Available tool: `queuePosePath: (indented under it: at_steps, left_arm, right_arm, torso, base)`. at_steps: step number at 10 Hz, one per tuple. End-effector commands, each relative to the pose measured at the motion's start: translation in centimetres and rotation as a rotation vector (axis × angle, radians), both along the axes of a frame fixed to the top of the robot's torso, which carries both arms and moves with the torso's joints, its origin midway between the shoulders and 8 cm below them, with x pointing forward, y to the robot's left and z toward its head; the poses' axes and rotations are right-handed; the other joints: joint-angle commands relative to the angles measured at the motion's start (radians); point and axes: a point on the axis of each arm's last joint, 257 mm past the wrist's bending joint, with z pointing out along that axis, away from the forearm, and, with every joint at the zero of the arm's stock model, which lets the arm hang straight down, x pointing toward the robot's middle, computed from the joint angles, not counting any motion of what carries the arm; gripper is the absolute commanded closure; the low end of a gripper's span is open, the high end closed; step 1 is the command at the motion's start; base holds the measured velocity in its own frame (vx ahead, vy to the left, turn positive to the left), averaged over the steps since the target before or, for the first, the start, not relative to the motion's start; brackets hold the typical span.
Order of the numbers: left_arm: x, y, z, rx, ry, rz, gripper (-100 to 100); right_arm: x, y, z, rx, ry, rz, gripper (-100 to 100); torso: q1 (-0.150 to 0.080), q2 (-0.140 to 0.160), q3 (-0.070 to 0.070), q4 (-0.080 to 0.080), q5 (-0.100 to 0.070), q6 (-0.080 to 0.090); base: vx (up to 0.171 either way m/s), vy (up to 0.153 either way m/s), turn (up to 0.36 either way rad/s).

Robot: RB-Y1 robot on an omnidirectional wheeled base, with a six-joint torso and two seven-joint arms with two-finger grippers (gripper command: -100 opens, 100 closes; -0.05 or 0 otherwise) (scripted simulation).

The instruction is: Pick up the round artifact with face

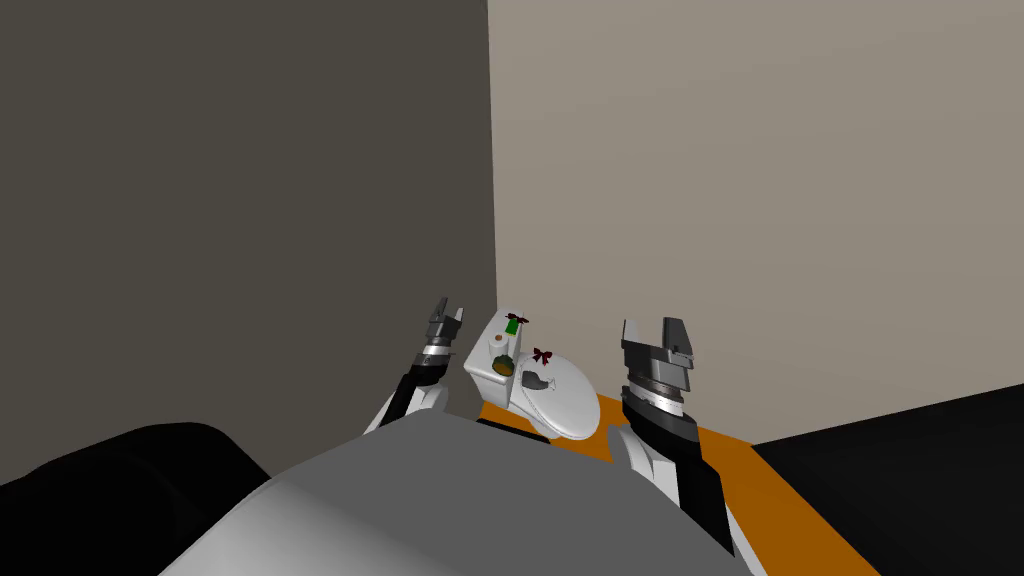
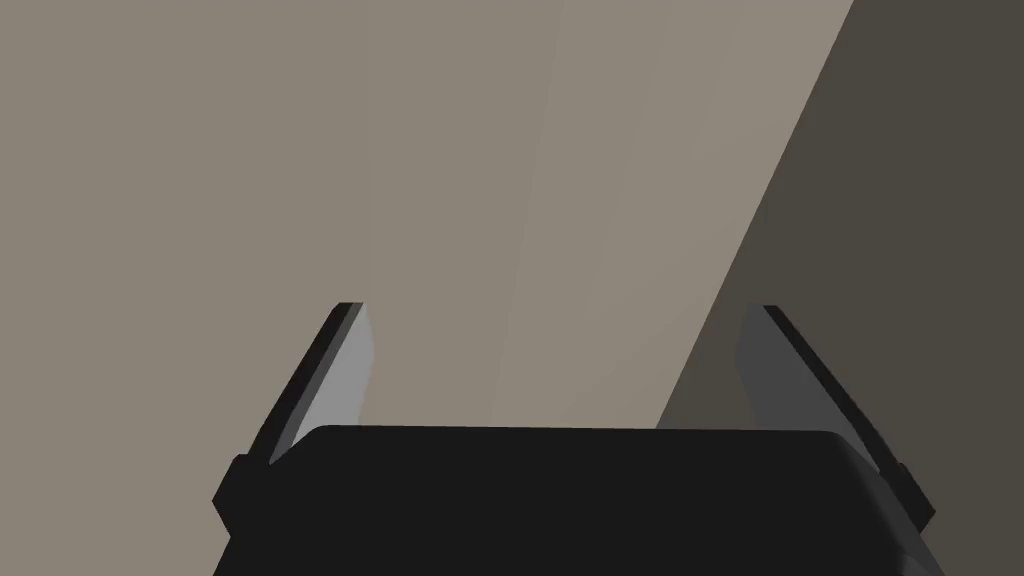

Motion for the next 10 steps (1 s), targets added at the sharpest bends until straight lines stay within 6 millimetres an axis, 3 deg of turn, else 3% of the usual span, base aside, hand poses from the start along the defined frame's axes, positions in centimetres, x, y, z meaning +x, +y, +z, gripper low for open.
queuePosePath:
  at_steps: [1, 10]
  left_arm:
    - [0.6, -0.4, 0.1, 0.023, 0.016, -0.016, -100]
    - [3.7, -2.1, 0.3, 0.097, 0.120, -0.064, -100]
  right_arm:
    - [0.0, 0.0, 0.0, 0.000, 0.000, 0.000, 0]
    - [0.0, 0.0, 0.0, 0.000, 0.000, 0.000, 0]
  torso:
    - [0.000, 0.000, 0.000, 0.000, 0.000, 0.000]
    - [-0.003, 0.002, 0.001, 0.001, -0.001, 0.000]
  base:
    - [-0.029, -0.034, 0.011]
    - [-0.051, -0.068, 0.008]
